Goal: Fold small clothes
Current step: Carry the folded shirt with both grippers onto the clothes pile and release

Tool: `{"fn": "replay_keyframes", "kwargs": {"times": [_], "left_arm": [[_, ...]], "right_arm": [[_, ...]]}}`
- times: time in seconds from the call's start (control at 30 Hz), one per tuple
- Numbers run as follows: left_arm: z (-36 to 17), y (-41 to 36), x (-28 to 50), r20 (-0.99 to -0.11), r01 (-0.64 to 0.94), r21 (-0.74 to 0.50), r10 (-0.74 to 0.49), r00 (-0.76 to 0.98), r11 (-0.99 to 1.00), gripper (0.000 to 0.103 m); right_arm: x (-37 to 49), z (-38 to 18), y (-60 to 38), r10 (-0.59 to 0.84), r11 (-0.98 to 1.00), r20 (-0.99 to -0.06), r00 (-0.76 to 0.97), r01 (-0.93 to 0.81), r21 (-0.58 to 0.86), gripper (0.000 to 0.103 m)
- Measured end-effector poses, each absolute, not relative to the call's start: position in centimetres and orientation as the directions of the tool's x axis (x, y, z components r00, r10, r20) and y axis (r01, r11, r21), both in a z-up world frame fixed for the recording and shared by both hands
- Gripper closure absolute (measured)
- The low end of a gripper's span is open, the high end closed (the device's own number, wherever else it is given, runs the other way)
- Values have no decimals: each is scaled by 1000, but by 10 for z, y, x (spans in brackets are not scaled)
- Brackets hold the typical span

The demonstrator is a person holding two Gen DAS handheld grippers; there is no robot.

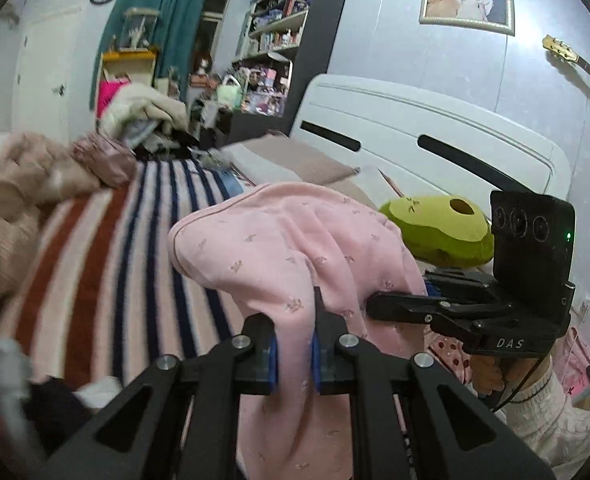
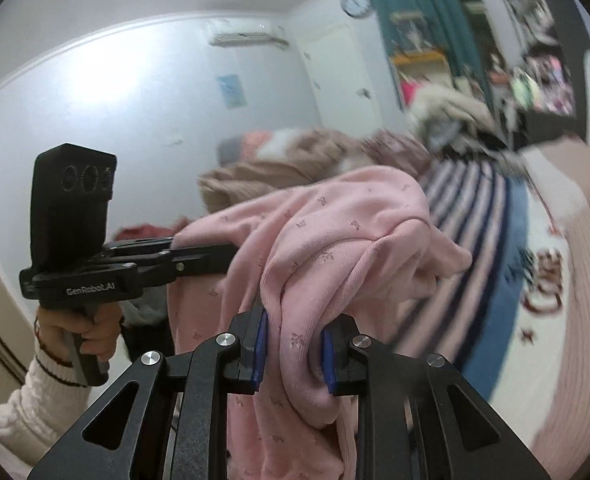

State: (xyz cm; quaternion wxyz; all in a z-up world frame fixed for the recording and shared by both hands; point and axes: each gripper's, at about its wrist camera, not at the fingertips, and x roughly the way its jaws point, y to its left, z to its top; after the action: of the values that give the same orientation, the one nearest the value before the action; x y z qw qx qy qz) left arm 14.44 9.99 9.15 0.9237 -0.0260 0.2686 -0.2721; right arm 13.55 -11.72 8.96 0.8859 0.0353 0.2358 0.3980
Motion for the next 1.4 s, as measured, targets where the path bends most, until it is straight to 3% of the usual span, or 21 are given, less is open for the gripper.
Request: {"fn": "replay_keyframes", "kwargs": {"times": [0.3, 0.57, 0.77, 1.0, 1.2, 1.4], "left_arm": [[191, 207, 69, -411, 305, -18, -285, 866, 952, 94], [225, 303, 28, -398, 144, -40, -148, 905, 989, 94], [204, 364, 33, -431, 54, -99, -92, 897, 994, 94], [138, 437, 83, -541, -36, -194, -76, 838, 980, 93], [98, 471, 116, -585, -58, -253, -104, 804, 966, 92], [70, 475, 136, -576, -21, -332, -185, 797, 943, 90]], "right_arm": [[102, 164, -1, 851, 508, -257, 458, -844, 175, 87], [92, 199, 107, 919, 355, -237, 316, -923, 147, 87], [100, 190, 167, 923, 304, -293, 248, -939, 162, 87], [152, 142, 238, 871, 334, -444, 212, -917, 218, 87], [205, 96, 270, 829, 375, -531, 174, -878, 296, 85], [213, 71, 274, 771, 453, -584, 253, -862, 225, 84]]}}
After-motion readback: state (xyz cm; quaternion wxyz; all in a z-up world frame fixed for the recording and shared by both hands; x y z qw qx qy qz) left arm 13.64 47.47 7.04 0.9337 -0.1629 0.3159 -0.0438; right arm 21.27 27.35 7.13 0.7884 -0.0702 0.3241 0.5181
